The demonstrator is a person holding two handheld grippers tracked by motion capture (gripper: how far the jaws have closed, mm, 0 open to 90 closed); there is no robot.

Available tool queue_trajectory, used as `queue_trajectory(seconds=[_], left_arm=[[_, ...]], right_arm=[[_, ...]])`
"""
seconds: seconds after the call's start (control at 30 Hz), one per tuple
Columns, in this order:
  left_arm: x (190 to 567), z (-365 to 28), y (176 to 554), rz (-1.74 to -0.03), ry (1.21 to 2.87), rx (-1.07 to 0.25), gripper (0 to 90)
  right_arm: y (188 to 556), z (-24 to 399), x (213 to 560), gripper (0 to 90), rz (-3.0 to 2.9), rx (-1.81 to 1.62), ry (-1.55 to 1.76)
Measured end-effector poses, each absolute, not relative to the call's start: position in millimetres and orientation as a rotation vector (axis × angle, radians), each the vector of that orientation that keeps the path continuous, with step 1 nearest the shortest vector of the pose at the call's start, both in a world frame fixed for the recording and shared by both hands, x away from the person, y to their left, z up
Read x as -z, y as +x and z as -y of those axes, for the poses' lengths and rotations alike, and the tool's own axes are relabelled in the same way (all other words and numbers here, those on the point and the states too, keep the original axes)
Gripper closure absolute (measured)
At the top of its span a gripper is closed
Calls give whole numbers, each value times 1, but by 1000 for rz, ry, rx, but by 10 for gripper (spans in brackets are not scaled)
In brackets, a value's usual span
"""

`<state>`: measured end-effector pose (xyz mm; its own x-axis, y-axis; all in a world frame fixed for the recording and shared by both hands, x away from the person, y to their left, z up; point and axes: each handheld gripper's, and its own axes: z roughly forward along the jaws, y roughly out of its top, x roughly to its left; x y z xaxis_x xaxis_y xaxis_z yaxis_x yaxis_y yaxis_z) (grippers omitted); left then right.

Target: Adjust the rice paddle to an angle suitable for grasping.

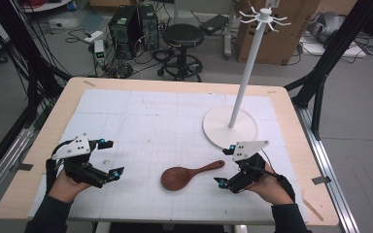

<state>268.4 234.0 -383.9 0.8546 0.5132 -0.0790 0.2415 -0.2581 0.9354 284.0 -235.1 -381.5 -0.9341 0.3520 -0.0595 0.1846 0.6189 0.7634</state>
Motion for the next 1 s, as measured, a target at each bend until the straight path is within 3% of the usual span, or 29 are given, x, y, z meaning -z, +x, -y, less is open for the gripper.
queue_trajectory(seconds=[0.9,0.93,1.0], left_arm=[[384,-234,268,-560,1852,-279,24],[384,-234,268,-560,1851,-281,23],[384,-234,268,-560,1852,-280,24]], right_arm=[[313,198,380,64,-2844,-942,228],[314,198,380,78,-2847,-929,224],[316,198,380,189,-2845,-917,216]])
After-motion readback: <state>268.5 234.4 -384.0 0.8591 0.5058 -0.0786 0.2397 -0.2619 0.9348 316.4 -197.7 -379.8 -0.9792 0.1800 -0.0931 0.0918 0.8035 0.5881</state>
